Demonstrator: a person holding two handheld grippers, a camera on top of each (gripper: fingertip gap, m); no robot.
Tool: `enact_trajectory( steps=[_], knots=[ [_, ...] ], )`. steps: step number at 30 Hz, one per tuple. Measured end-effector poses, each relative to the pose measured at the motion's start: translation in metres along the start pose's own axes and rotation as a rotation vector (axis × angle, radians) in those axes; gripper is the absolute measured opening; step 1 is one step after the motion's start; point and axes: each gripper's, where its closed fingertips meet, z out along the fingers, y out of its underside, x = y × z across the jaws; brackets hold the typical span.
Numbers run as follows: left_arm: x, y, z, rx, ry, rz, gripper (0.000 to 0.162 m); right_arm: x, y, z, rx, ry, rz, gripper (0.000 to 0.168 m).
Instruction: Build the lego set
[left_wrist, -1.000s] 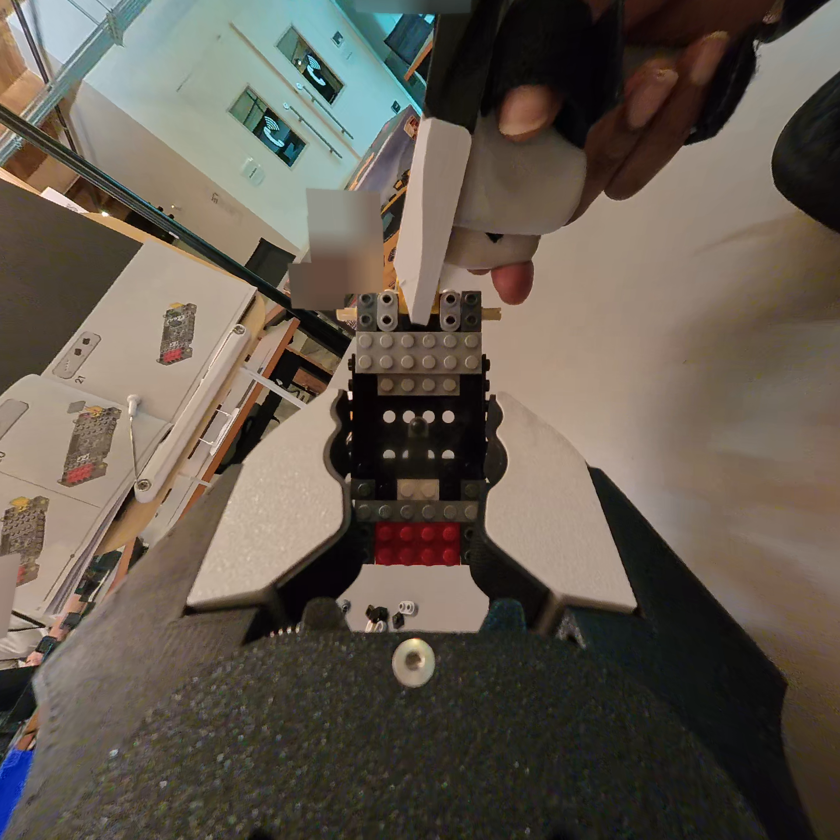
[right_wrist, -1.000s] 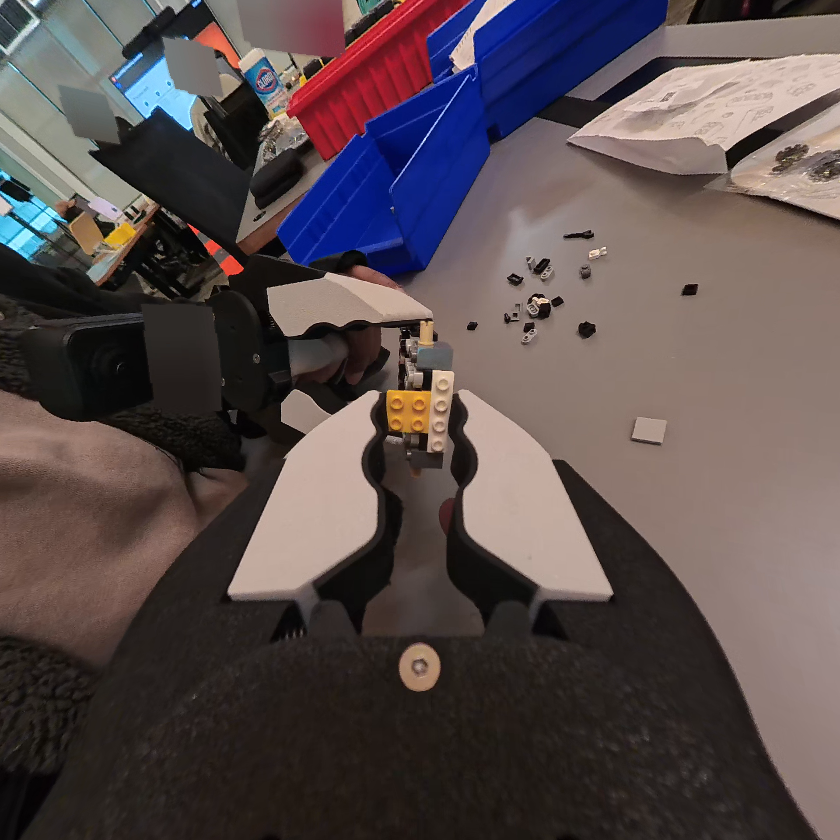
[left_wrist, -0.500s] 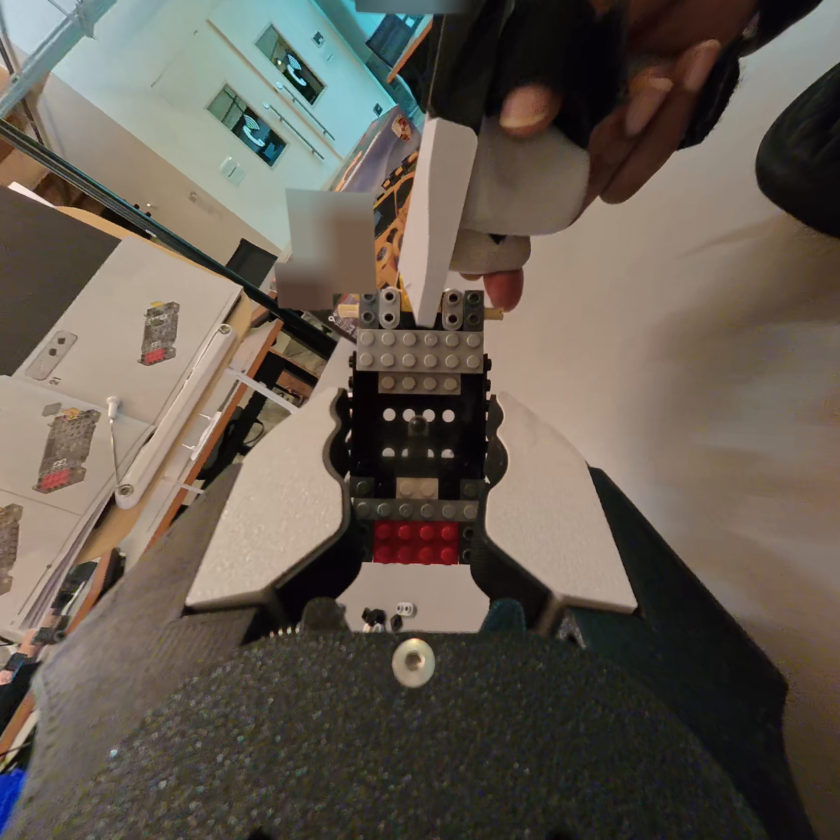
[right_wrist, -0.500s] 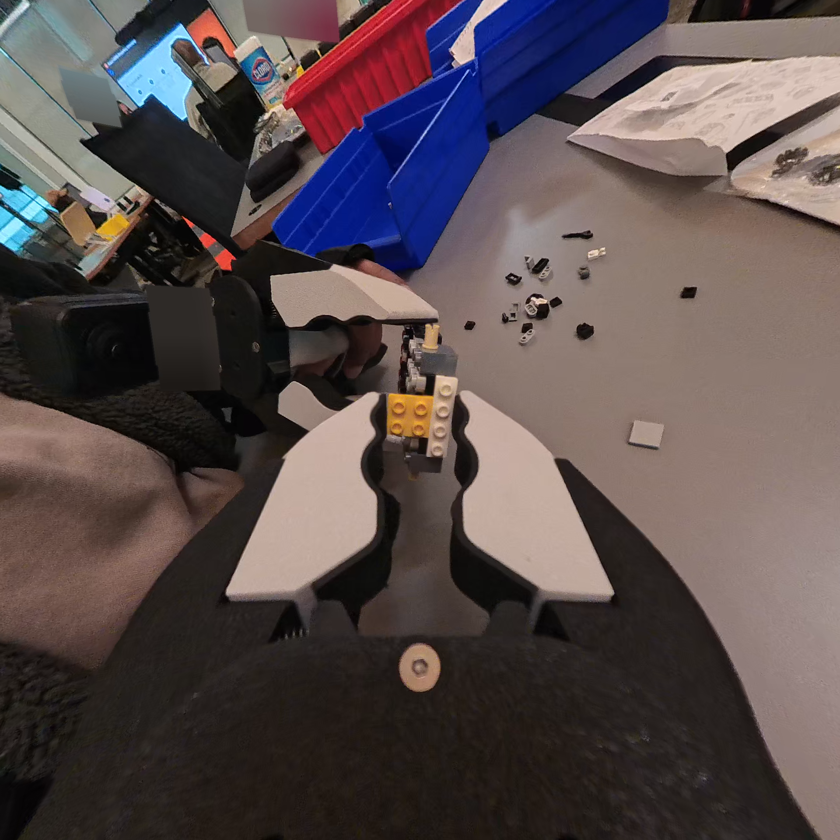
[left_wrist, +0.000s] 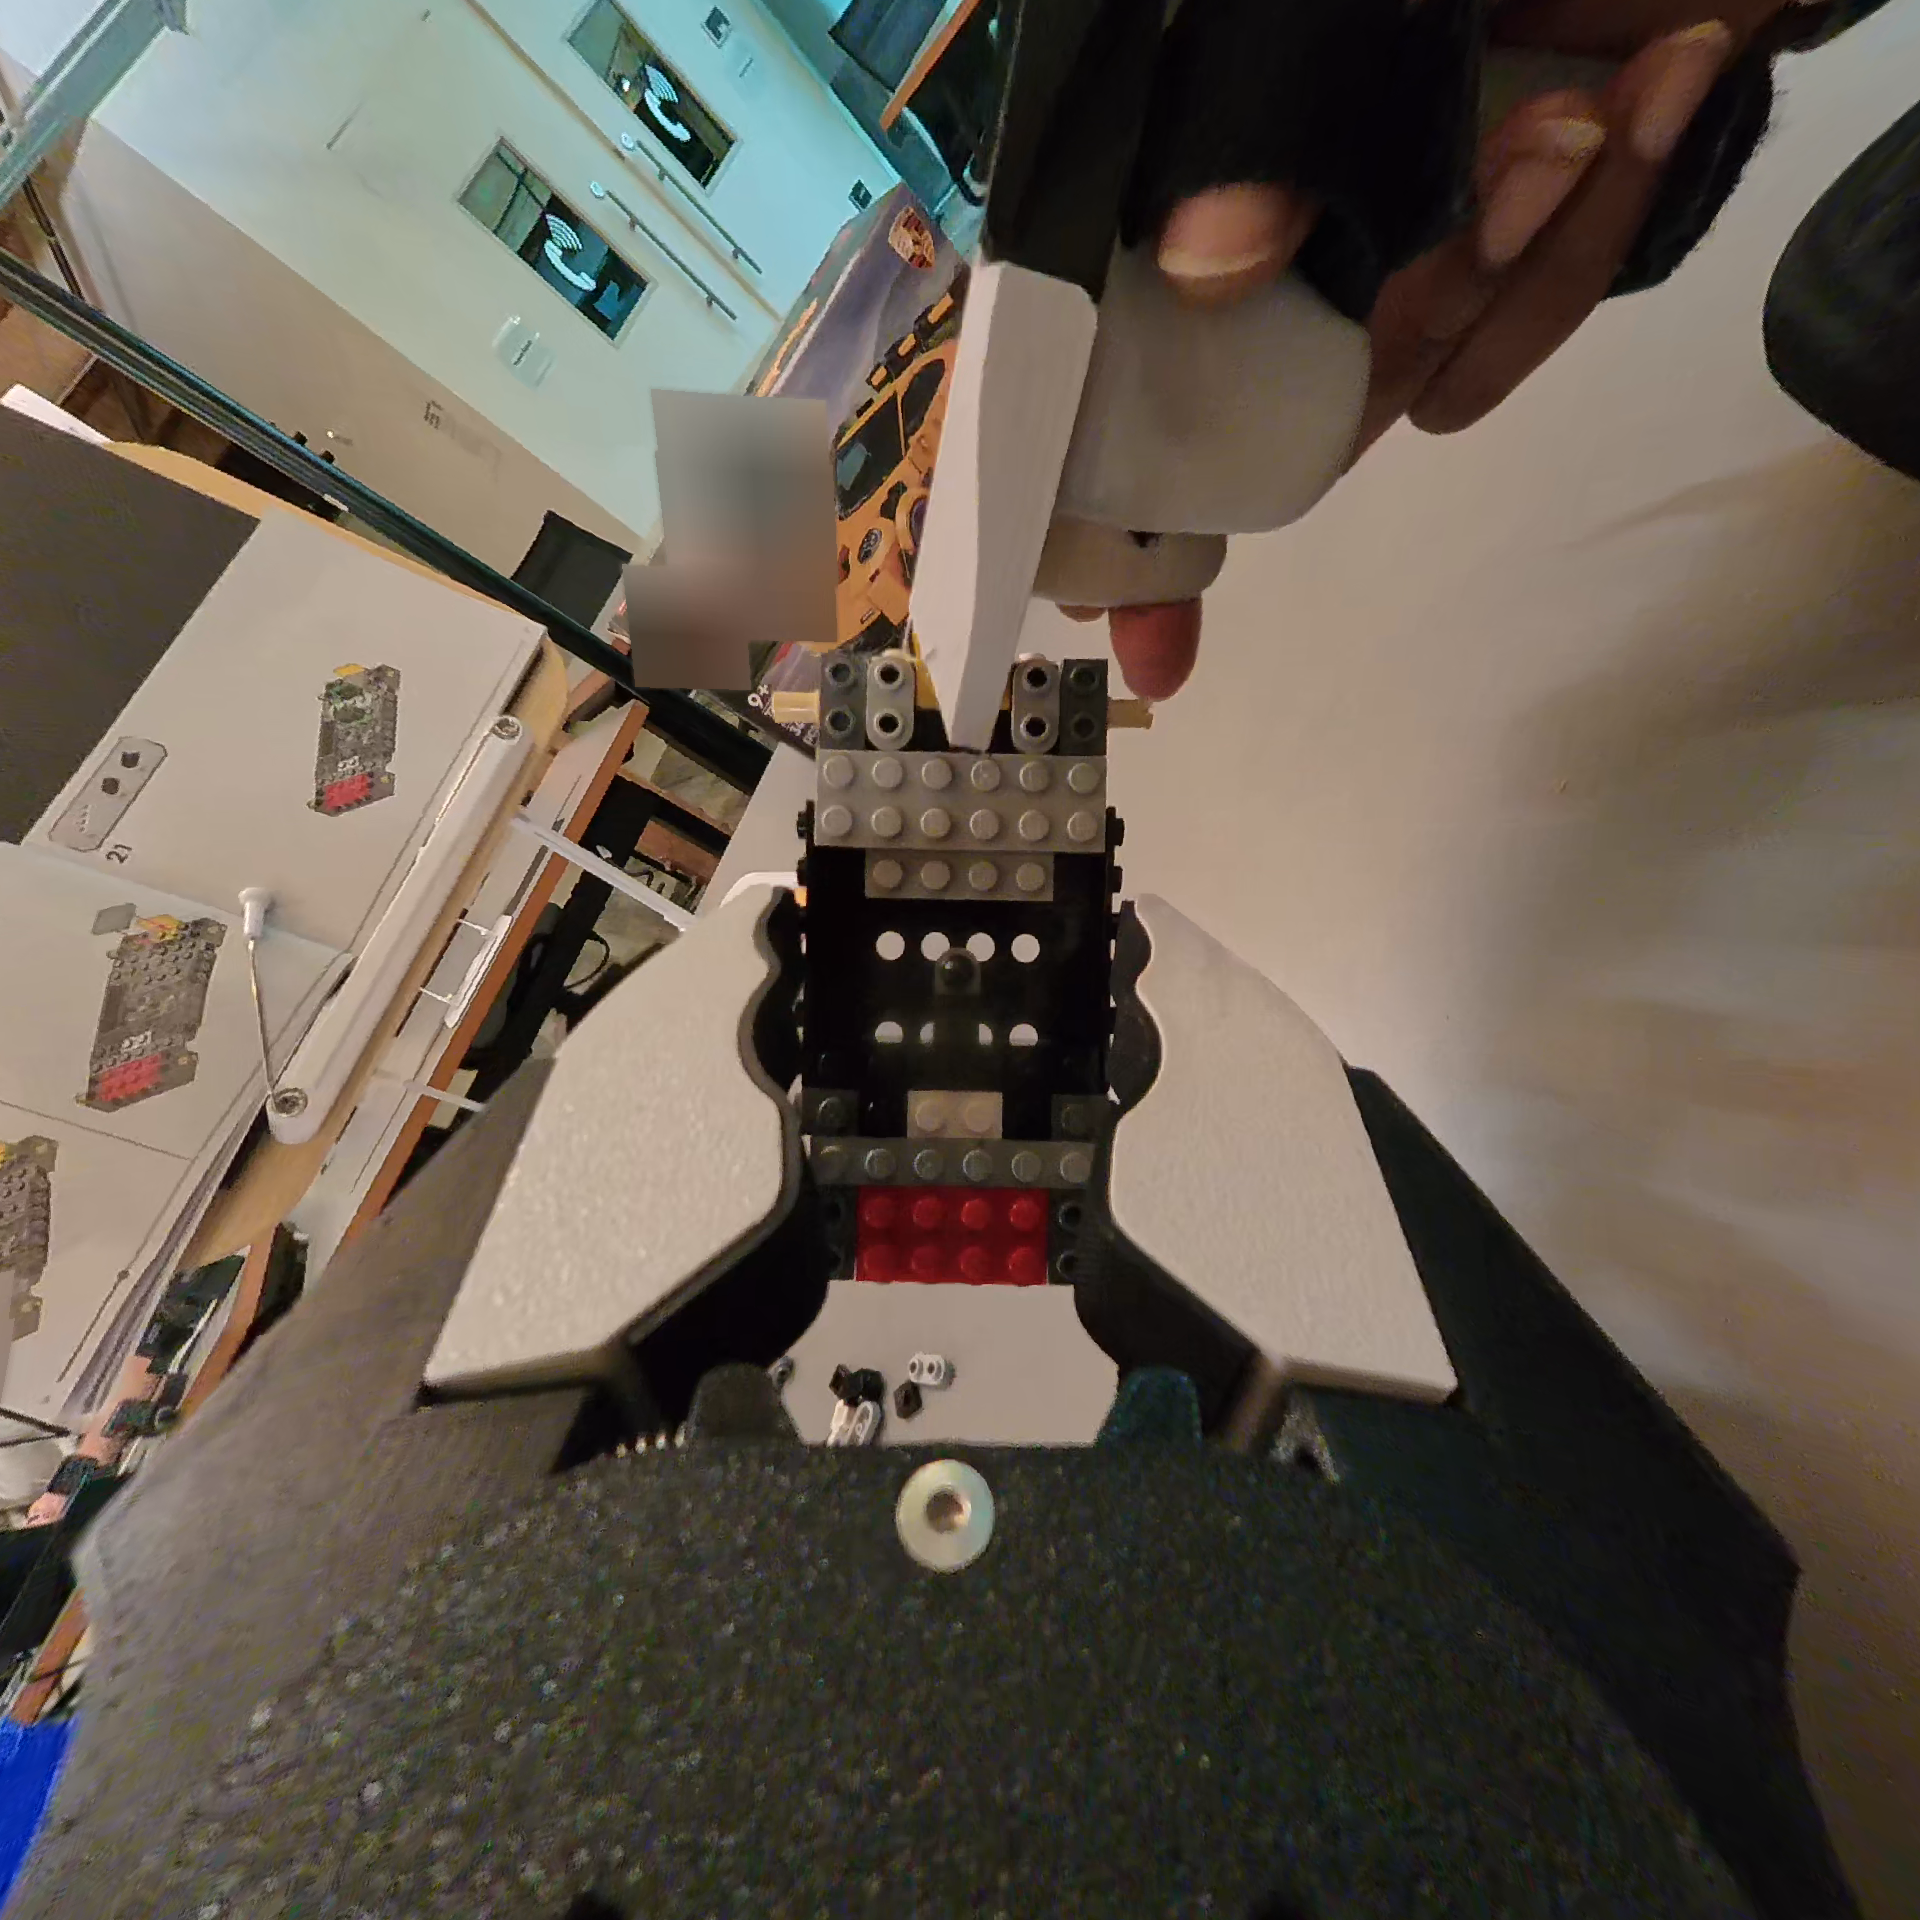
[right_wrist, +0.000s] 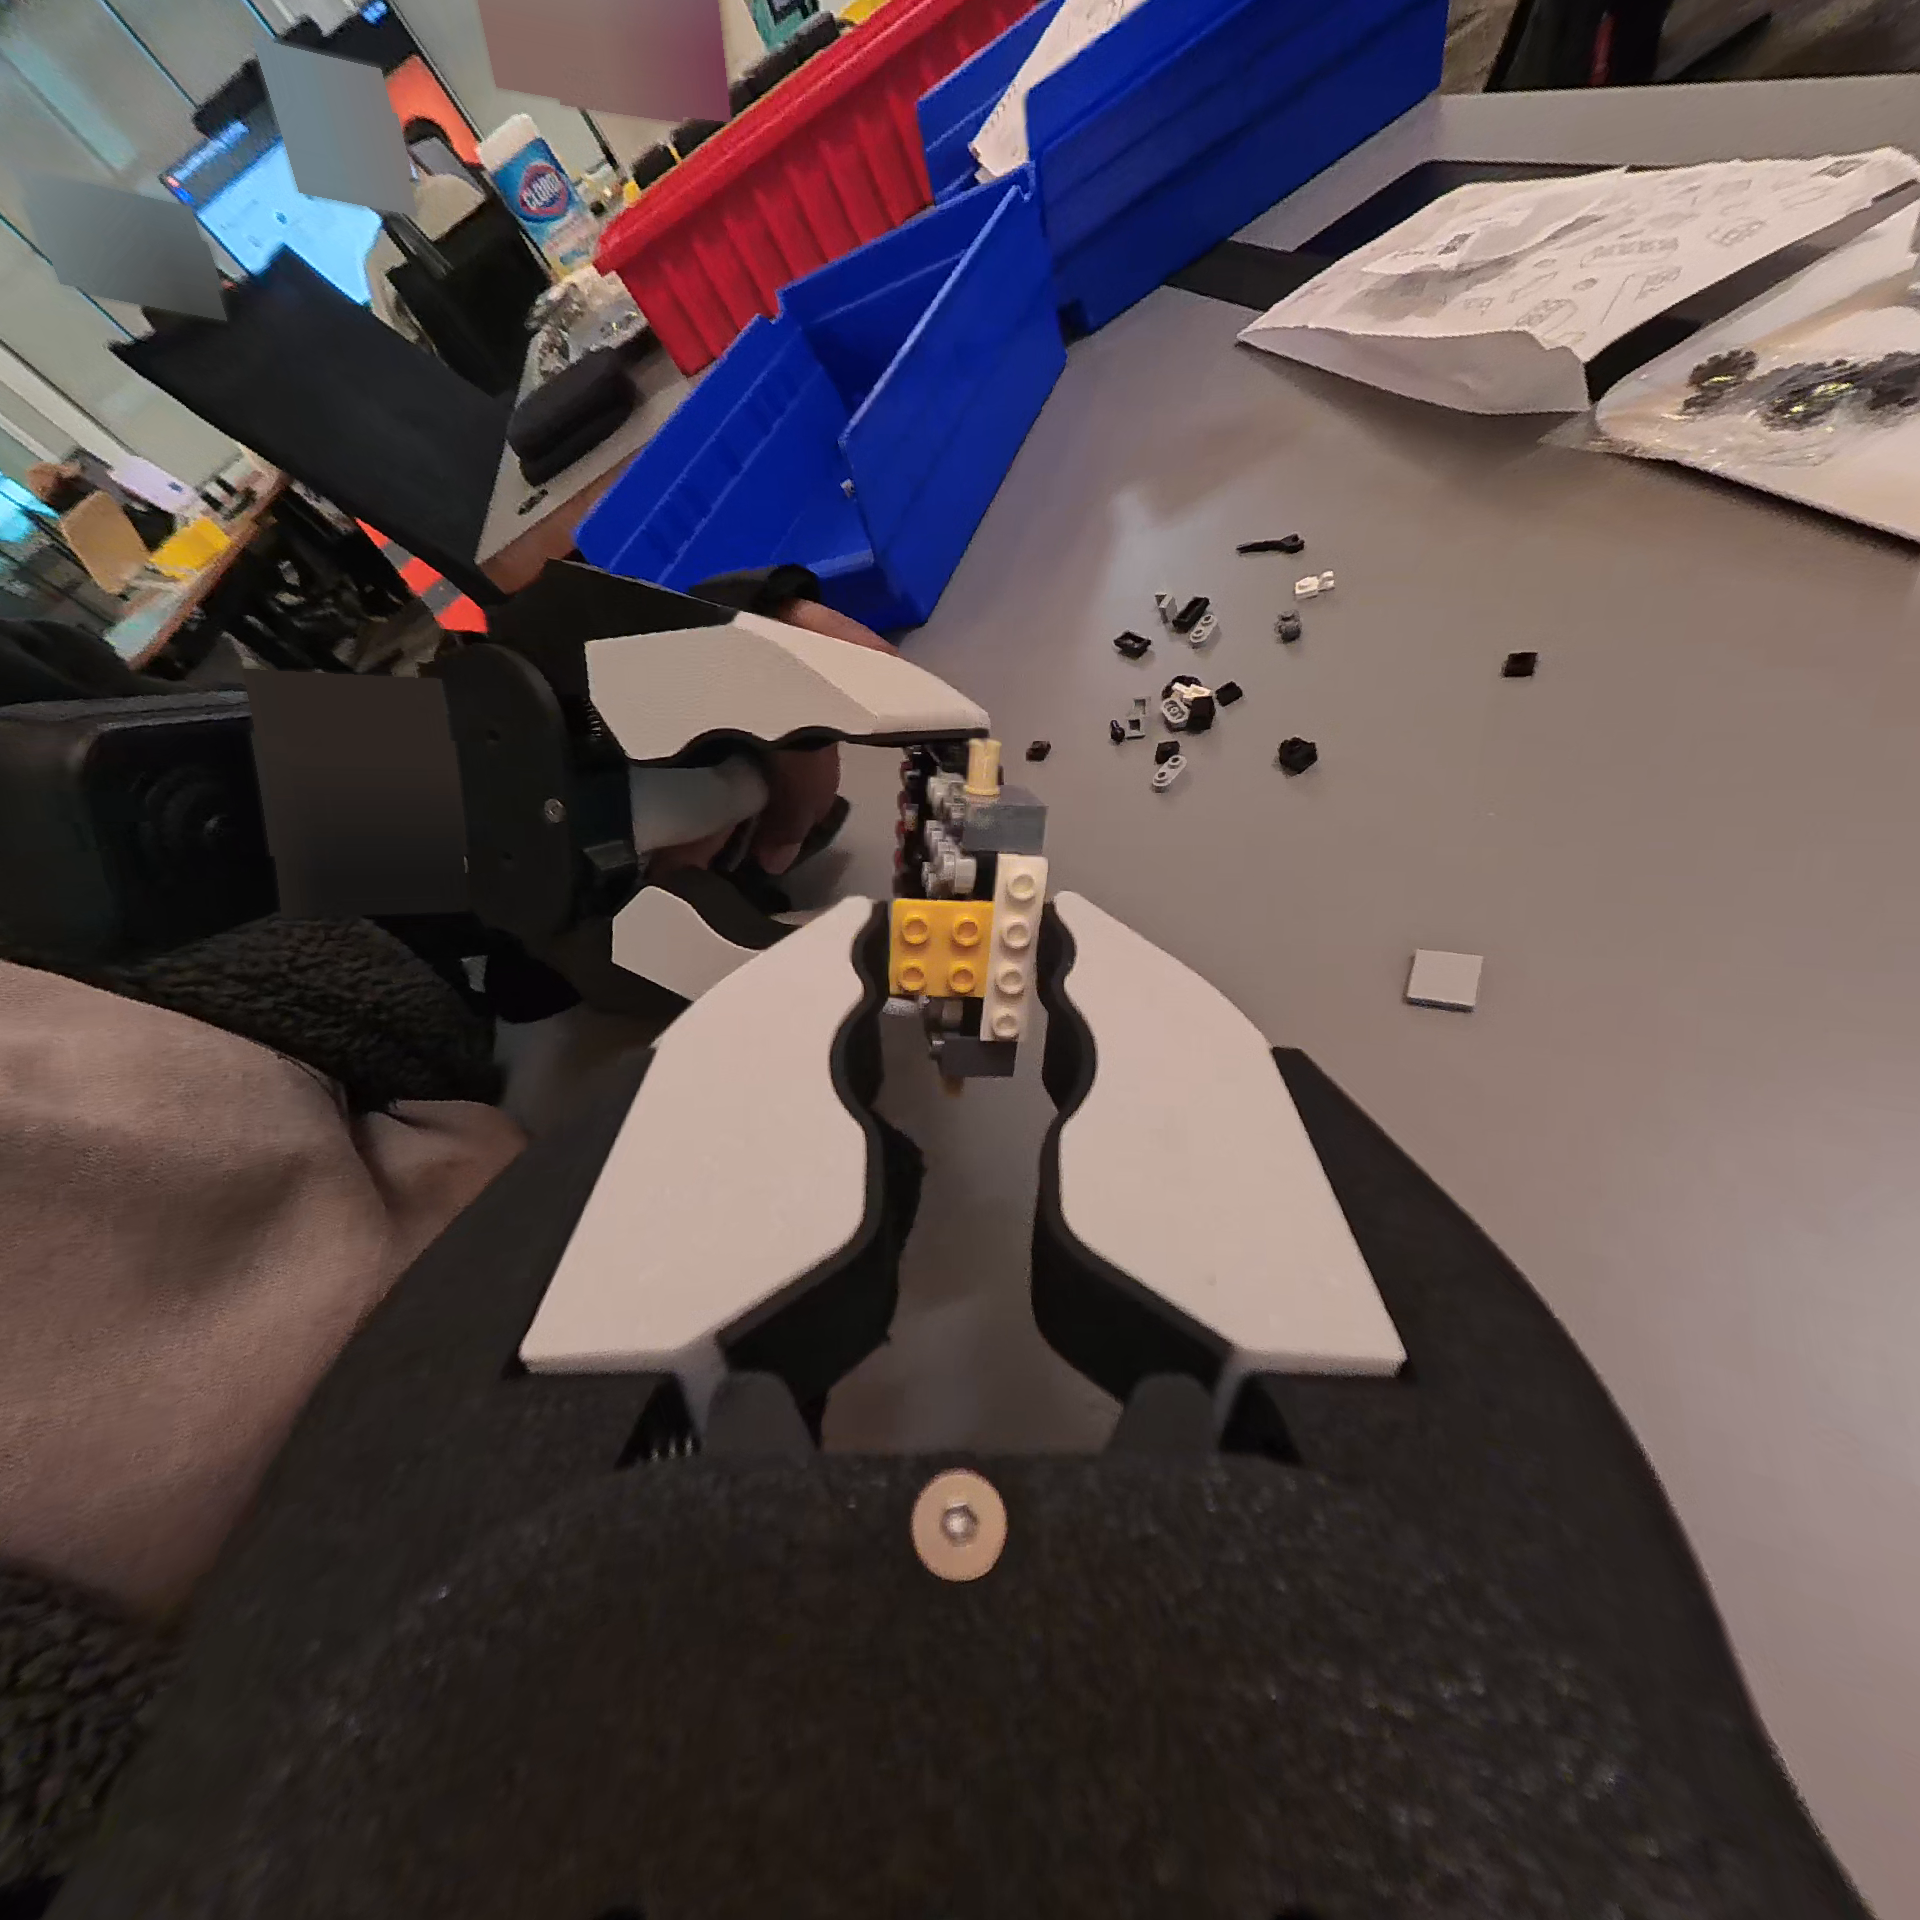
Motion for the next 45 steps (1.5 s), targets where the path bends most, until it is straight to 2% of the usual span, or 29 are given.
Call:
enact_trajectory(
  steps=[2,4,16,20,22,23,28,40,42,45],
  knots=[
    [0.000,0.001,0.000,-0.004,-0.002,0.002,0.057,0.001,0.001,0.000,-0.018,0.014,-0.018,0.035],
    [-0.001,0.000,0.000,-0.004,-0.008,0.007,0.057,0.001,-0.001,0.000,-0.010,0.018,-0.023,0.026],
    [-0.002,0.002,0.001,-0.012,-0.019,0.042,0.057,0.002,0.000,0.002,0.020,0.047,-0.036,0.026],
    [-0.005,0.000,0.001,0.011,0.000,-0.002,0.057,-0.001,-0.005,0.000,0.053,0.030,-0.008,0.026],
    [-0.009,0.003,0.001,0.005,-0.015,-0.009,0.057,0.000,-0.003,-0.001,0.029,0.057,-0.036,0.045],
    [-0.011,0.004,0.000,0.009,-0.019,-0.014,0.057,-0.002,-0.002,0.000,0.022,0.059,-0.047,0.046],
    [-0.012,-0.002,-0.002,0.041,-0.030,-0.001,0.057,-0.003,-0.008,0.001,0.060,0.071,-0.068,0.026],
    [-0.022,-0.011,-0.009,0.146,-0.080,0.015,0.058,-0.016,-0.021,-0.001,0.081,0.171,-0.141,0.026],
    [-0.022,-0.012,-0.009,0.143,-0.083,0.025,0.057,-0.019,-0.022,-0.003,0.085,0.168,-0.155,0.033],
    [-0.020,-0.012,-0.009,0.135,-0.077,0.034,0.057,-0.018,-0.021,-0.004,0.095,0.170,-0.151,0.026]
  ],
)
